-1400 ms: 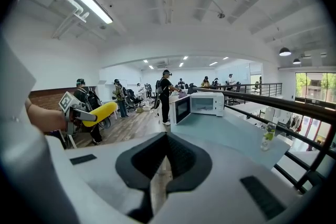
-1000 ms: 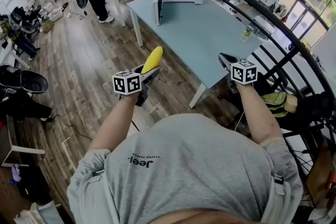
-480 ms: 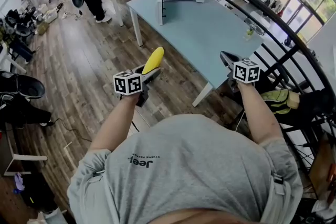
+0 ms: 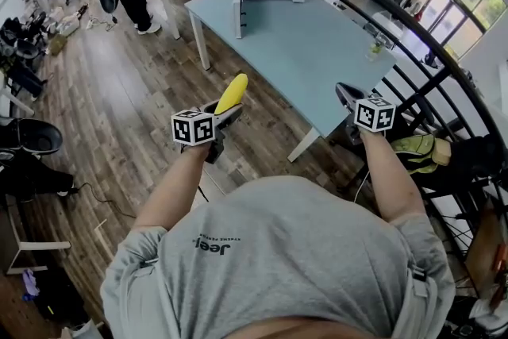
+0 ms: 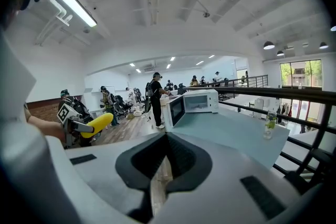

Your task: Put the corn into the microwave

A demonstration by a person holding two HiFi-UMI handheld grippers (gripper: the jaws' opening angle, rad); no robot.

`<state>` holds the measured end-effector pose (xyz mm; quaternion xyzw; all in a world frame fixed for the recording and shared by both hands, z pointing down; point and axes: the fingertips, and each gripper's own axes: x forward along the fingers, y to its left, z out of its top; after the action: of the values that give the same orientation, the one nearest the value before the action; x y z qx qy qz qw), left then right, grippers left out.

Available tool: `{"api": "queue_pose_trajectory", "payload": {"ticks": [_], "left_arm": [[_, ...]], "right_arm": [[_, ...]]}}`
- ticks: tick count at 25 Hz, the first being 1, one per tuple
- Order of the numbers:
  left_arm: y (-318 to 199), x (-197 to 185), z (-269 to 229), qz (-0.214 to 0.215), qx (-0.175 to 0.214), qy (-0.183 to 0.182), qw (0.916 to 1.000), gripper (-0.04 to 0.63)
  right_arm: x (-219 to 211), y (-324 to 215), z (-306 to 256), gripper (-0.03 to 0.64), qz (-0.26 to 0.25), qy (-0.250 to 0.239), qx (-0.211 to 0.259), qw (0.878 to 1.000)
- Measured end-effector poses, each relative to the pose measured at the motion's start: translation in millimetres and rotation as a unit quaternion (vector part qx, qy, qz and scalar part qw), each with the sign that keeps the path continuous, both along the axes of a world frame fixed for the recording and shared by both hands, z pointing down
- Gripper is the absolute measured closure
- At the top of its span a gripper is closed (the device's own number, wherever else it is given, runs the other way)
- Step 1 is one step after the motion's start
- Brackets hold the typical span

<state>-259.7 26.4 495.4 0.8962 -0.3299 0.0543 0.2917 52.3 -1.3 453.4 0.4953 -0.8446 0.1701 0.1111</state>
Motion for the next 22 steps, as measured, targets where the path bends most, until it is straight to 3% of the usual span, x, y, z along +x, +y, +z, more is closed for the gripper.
{"api": "queue_pose_trajectory", "payload": {"ticks": [7,16,22], "left_arm": [[-33,48,9,-0.024,-0.002,-0.013,0.9996,0.347],[-69,144,1,-0.098,-0.006,-0.017,0.995,0.347],[-90,185,-9,-0.122,-0.006,-0.036,0.9919,0.347]], "right_arm": [[41,-38,21,0.6,-0.036,-0.006,0.001,0.999],[119,-103,26,0.6,-0.13,0.006,0.006,0.991],[162,-139,23,0.6,-0.152,-0.009,0.005,0.988]]}}
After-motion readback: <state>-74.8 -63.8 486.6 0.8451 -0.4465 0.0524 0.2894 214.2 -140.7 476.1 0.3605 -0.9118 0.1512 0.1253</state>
